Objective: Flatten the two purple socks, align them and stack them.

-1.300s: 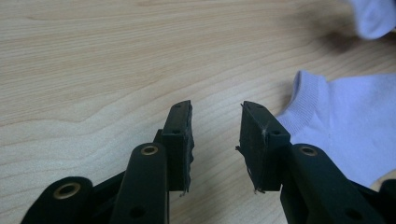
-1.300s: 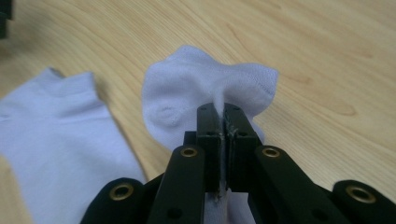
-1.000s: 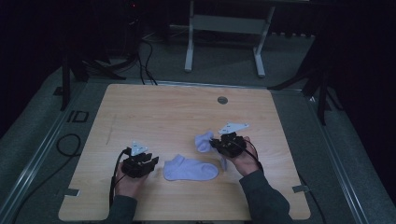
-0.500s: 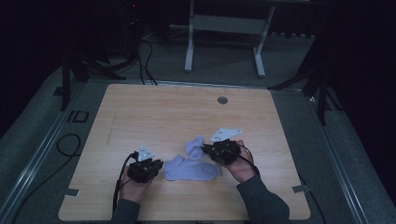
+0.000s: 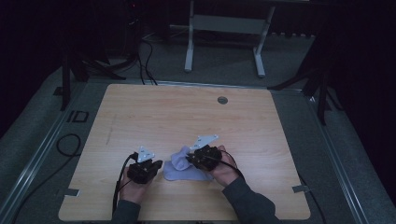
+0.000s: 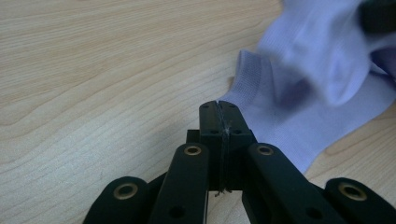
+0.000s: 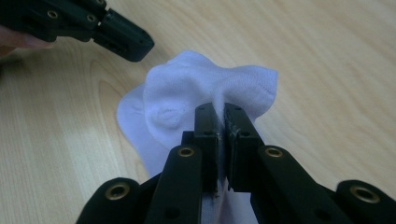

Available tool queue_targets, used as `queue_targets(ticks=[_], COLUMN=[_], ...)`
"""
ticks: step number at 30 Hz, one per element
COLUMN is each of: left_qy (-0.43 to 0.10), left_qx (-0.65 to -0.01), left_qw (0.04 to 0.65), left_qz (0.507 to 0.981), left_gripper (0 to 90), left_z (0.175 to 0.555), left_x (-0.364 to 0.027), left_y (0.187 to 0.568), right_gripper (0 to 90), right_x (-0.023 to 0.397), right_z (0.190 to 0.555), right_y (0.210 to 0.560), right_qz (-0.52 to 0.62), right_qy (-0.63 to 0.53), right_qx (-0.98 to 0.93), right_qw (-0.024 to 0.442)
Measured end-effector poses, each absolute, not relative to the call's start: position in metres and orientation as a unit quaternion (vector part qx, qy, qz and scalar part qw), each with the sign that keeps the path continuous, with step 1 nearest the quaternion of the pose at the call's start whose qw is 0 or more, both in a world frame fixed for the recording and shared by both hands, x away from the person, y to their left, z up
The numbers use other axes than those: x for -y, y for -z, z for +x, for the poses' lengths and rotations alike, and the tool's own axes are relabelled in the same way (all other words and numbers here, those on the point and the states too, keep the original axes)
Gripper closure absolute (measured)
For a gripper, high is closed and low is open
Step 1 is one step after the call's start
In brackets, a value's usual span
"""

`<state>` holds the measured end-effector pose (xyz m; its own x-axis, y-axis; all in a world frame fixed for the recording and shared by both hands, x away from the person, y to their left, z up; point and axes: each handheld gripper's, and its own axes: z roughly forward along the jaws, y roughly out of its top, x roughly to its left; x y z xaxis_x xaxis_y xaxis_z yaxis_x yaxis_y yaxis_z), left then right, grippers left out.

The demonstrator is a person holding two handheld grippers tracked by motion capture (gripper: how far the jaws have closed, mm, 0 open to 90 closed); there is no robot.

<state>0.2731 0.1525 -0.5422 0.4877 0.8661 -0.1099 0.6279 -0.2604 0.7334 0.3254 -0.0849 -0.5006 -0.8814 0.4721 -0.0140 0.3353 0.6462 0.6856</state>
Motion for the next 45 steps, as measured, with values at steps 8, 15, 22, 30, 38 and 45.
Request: queue_targets(ticks=[8,15,22,30,38,45], left_qy=[-0.157,-0.155,-0.132,-0.129,-0.126,-0.127], left_qx=[-0.478,-0.482,-0.498,-0.498,-0.502,-0.500], left_qw=[0.375,0.370,0.342,0.327,0.329,0.349], left_qz=[0.778,0.779,0.786,0.793,0.790,0.782], left_gripper=[89.1,89.2,89.2,89.5,89.6,89.4], left_z=[0.273,0.274,0.279,0.279,0.279,0.277], left_x=[-0.151,-0.152,-0.150,-0.146,-0.147,-0.149], left_y=[0.543,0.544,0.552,0.555,0.555,0.551], right_gripper=[83.9,83.6,83.7,83.7,83.7,82.3], right_x=[0.069,0.063,0.063,0.062,0.057,0.053], right_z=[0.322,0.320,0.321,0.320,0.319,0.322], right_y=[0.517,0.524,0.525,0.521,0.519,0.529], right_qz=[0.221,0.218,0.221,0.222,0.220,0.225], right_qy=[-0.348,-0.343,-0.346,-0.347,-0.358,-0.346], right_qx=[-0.908,-0.911,-0.910,-0.910,-0.906,-0.909], right_qw=[0.073,0.061,0.059,0.055,0.056,0.058])
